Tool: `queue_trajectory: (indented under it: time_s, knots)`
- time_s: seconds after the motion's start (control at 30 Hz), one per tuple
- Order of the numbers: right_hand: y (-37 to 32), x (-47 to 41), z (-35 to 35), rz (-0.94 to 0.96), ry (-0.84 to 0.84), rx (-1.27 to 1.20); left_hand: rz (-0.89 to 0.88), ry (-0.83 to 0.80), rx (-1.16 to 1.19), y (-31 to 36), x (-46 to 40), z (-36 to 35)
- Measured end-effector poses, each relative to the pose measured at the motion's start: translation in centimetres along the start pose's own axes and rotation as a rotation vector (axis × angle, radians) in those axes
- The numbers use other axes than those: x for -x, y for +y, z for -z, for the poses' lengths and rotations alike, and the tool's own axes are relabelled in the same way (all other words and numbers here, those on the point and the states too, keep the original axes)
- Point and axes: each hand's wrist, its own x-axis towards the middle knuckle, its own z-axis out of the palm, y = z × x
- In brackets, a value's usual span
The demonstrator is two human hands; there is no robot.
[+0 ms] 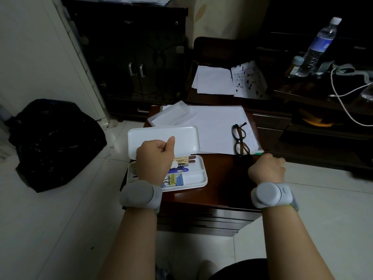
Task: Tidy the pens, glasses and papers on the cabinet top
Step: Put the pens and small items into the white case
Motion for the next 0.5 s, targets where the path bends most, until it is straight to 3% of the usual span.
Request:
queue_trajectory:
  time_s: [0.3, 0.4, 0.5]
  knots:
    - [-0.2, -0.2, -0.2, 0.002, -0.060, -0.017, 0.016, -0.019, 0.011, -0.4, -0.2, -0.1]
    - [-0.3, -0.1, -0.1, 0.077, -0.066, -0.036, 0.024, -0.023, 0.034, -0.3, -0.2, -0.2]
    - [-1.4, -0.1, 0.3, 0.203, -0.109, -0.228, 0.073, -0.147, 0.167, -0.2, -0.1, -0.5]
